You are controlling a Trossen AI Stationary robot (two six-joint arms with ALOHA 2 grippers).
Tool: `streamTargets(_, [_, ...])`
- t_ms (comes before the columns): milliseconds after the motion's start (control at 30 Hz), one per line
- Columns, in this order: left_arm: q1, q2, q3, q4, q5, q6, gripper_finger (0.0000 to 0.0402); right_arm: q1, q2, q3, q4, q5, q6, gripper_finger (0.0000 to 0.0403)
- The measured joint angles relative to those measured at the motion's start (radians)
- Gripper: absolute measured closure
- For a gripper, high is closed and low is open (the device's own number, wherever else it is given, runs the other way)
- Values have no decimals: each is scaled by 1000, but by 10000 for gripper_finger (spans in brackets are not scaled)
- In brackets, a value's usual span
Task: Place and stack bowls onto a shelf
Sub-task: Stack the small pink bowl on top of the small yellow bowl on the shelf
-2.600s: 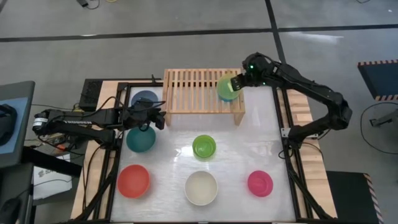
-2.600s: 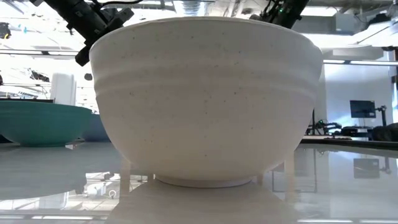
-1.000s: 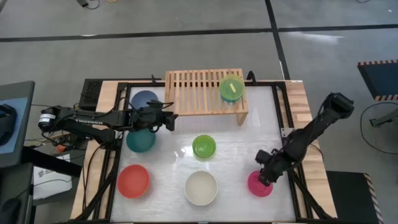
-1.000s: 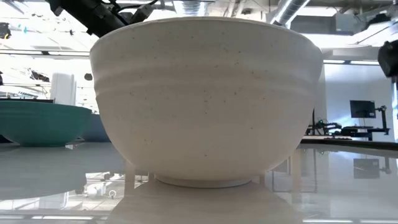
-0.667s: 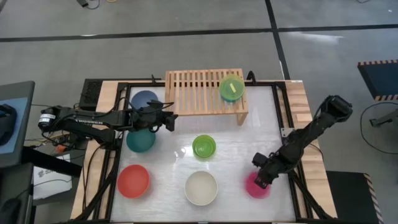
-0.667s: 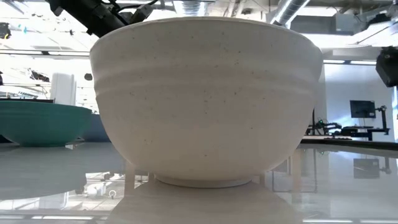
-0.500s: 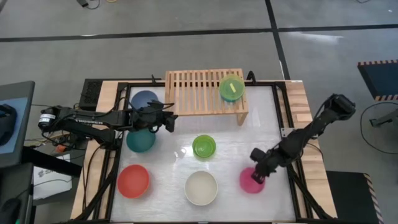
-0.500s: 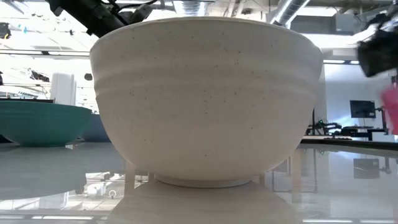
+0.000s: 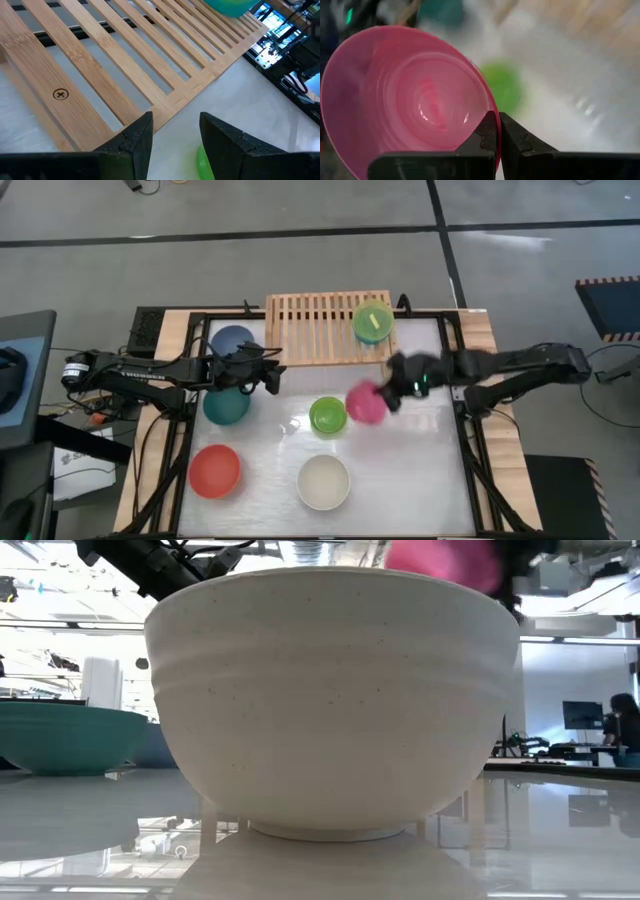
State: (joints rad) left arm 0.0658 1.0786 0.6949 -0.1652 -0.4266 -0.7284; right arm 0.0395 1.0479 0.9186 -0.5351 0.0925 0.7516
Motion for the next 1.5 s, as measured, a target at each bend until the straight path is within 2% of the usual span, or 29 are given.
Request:
streamTargets(167, [0,0,0,-3,-27,10,251,-211,39,143,-6,164,-172,379])
streamTargets(300, [0,0,0,-3,-46,10,251,-351,87,238,-6,251,-243,379])
streamTargets(433, [0,0,0,-4,-49,13,251,-455,135,288,-28,259,-290,379])
streamTargets(567, [0,0,0,-4,-49,14,251,-525,184,337,-152,257,-293,378])
streamTargets(767, [0,0,0,-5,-49,33,251,-566,236,375,-253,254,-293,356])
streamTargets(900, [0,0,0,-5,-46,55,251,-566,242,405,-260,242,-292,352])
streamTargets(1000, [0,0,0,-5,-36,56,251,-567,243,447,-296,195,-304,348])
streamTargets(1133, [0,0,0,-6,-34,56,251,-600,248,499,-363,154,-308,328])
streamTargets(1400, [1,1,28,-39,-22,89,251,-693,321,523,-435,-37,-282,283])
streamTargets(1500, [1,2,74,-114,-22,122,251,-695,333,523,-424,-58,-283,266])
